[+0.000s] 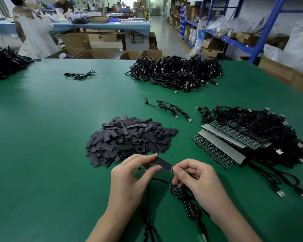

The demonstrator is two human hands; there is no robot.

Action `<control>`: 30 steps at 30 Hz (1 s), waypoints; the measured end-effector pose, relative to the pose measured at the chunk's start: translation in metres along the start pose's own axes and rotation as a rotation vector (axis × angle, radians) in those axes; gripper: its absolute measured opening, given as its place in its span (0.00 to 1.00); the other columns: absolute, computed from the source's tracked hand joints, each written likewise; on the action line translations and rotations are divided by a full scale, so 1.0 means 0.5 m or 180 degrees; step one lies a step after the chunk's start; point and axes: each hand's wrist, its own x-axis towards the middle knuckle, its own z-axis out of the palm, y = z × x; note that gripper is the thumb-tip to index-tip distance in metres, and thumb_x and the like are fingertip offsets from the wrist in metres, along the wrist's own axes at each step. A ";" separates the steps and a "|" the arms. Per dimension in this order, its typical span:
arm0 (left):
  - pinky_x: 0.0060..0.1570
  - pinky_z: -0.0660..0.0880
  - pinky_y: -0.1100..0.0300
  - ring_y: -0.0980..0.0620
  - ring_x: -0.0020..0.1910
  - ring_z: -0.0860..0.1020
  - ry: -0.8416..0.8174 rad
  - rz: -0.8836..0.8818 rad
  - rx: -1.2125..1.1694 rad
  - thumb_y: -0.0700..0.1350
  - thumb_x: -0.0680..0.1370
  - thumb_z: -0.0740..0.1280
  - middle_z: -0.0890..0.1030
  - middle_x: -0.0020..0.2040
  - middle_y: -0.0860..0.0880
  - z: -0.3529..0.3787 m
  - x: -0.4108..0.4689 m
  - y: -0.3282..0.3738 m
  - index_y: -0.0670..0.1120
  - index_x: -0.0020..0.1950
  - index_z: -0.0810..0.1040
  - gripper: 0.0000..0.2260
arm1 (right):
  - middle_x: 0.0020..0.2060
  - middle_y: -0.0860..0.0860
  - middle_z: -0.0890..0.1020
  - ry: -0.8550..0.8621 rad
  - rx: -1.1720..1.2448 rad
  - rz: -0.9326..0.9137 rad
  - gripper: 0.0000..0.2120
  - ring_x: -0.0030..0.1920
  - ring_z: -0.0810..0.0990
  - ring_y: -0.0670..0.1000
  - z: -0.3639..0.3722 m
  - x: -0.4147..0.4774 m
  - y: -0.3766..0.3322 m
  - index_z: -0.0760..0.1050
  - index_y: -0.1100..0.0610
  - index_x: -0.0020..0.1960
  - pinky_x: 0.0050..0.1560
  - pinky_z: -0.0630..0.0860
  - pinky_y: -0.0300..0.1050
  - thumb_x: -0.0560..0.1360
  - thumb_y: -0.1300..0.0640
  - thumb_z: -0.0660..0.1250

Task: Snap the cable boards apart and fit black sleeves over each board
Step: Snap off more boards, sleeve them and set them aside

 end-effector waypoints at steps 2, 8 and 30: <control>0.46 0.74 0.69 0.57 0.45 0.83 -0.0021 -0.0122 -0.0148 0.48 0.71 0.77 0.85 0.45 0.60 0.003 -0.003 0.001 0.50 0.55 0.88 0.13 | 0.36 0.52 0.87 0.0080 -0.0003 -0.0021 0.07 0.36 0.83 0.48 0.003 0.000 0.000 0.83 0.48 0.45 0.44 0.79 0.38 0.80 0.57 0.70; 0.48 0.74 0.70 0.58 0.47 0.83 -0.0151 -0.0353 -0.0471 0.48 0.74 0.74 0.85 0.47 0.61 0.006 -0.006 0.001 0.51 0.57 0.87 0.12 | 0.36 0.52 0.87 0.0200 0.0038 -0.0052 0.07 0.36 0.84 0.48 0.006 0.000 0.001 0.83 0.48 0.44 0.44 0.80 0.38 0.79 0.56 0.72; 0.39 0.78 0.65 0.53 0.37 0.85 0.0255 -0.1302 -0.1775 0.46 0.73 0.75 0.87 0.37 0.45 0.024 0.005 0.017 0.52 0.50 0.89 0.07 | 0.45 0.42 0.87 0.0144 -0.0624 -0.0347 0.09 0.48 0.84 0.43 -0.007 -0.004 -0.010 0.82 0.39 0.49 0.50 0.77 0.35 0.70 0.41 0.76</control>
